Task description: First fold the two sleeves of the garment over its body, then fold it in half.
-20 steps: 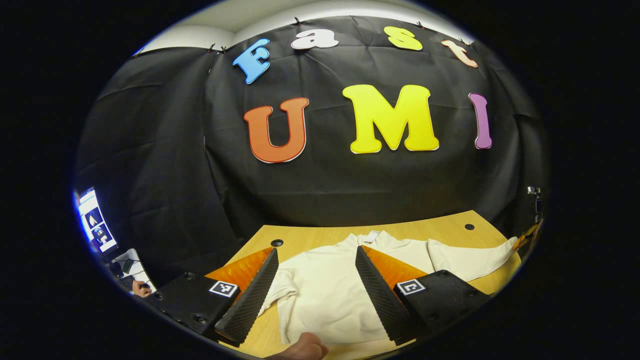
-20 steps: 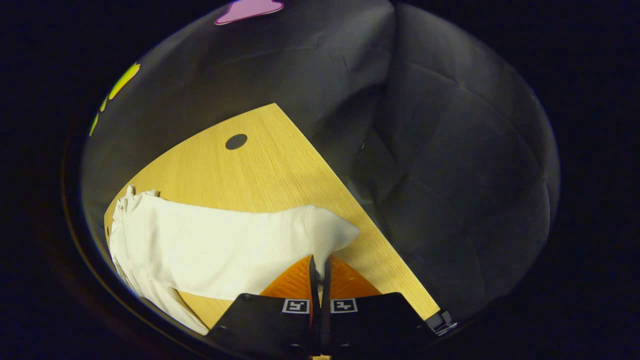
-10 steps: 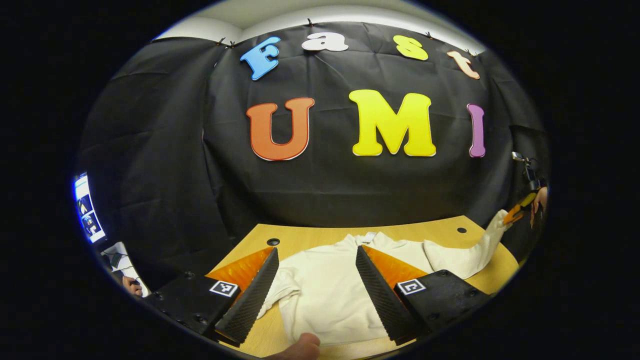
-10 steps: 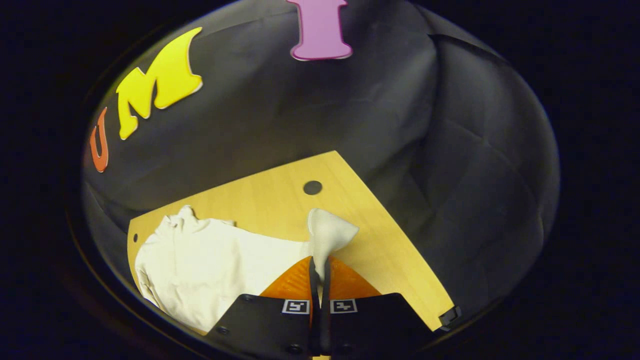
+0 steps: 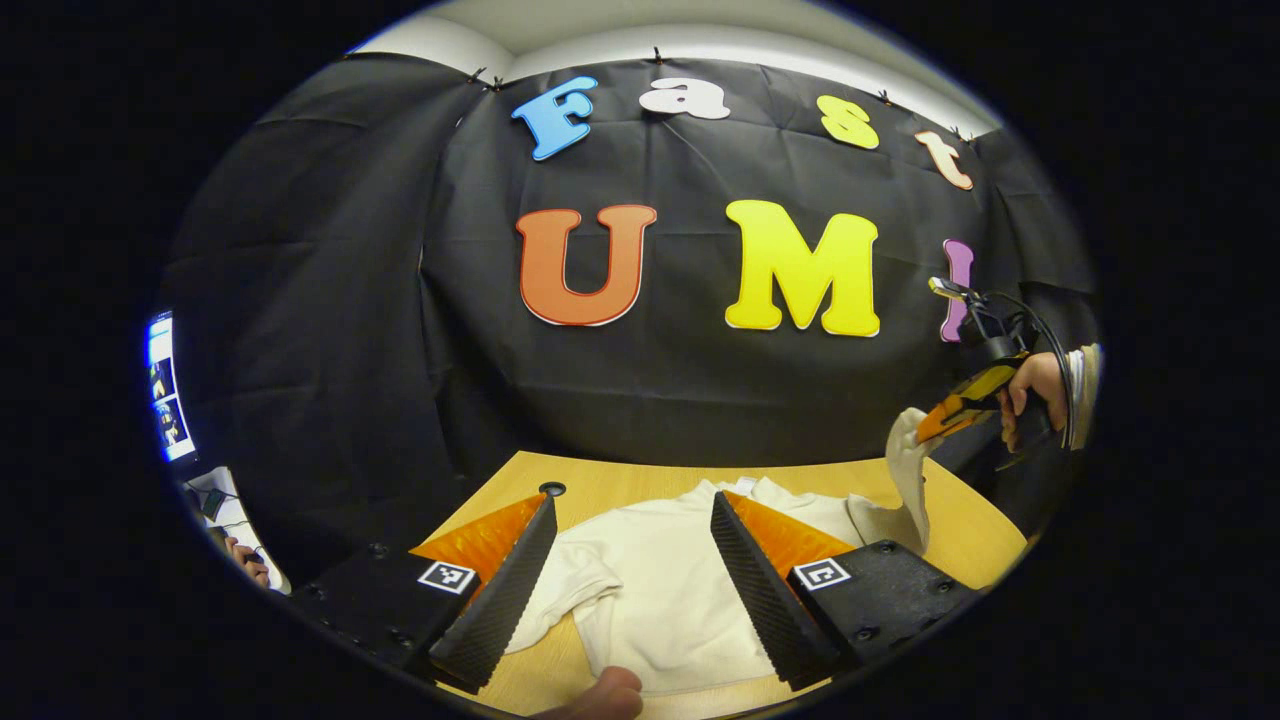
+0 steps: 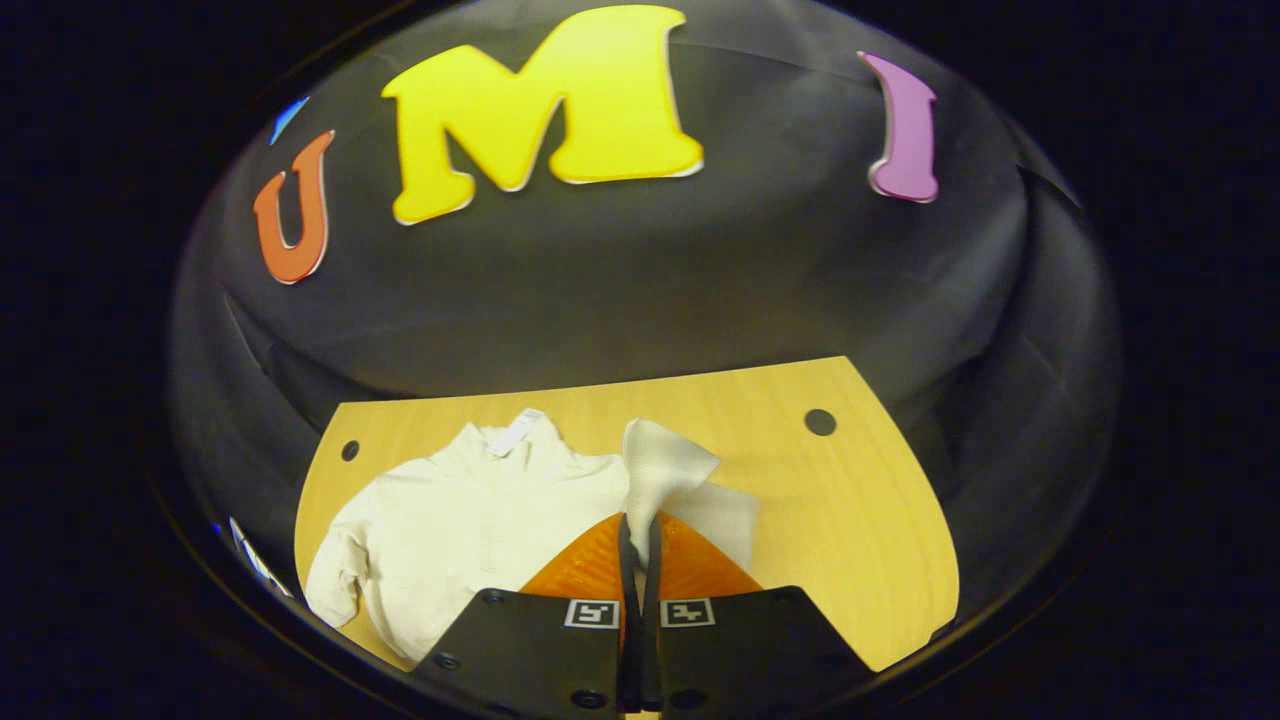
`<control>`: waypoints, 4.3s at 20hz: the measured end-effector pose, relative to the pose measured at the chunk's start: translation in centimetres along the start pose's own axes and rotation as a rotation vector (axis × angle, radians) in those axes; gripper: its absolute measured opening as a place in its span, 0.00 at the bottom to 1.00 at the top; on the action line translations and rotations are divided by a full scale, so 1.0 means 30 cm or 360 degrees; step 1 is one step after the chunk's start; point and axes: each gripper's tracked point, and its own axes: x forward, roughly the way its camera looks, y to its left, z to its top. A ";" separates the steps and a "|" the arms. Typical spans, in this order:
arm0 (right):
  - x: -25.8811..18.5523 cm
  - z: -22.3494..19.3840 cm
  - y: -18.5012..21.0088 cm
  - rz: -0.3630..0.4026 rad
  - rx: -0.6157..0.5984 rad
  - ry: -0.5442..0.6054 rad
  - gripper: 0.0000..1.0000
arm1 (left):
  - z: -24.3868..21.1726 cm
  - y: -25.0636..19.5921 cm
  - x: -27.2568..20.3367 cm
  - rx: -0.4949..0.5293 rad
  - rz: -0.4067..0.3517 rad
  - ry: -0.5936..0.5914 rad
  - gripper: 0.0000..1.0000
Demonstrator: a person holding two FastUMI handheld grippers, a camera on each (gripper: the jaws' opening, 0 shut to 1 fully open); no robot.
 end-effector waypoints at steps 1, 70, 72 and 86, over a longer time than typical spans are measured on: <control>0.011 -0.010 0.089 0.0041 -0.0030 0.0014 0.00 | -0.005 0.018 -0.001 -0.0004 0.0002 -0.0004 0.99; -0.278 -0.723 0.391 0.0655 -0.0749 0.0268 0.96 | -0.985 0.847 -0.215 -0.0948 0.1166 0.1434 0.82; -0.282 -0.721 0.373 0.0656 -0.0738 0.0265 0.96 | -0.975 0.840 -0.205 -0.0952 0.1145 0.1460 0.69; -0.297 -0.758 0.141 0.0616 -0.0553 0.0256 0.96 | -0.826 0.794 -0.131 -0.0810 0.1142 0.1468 0.09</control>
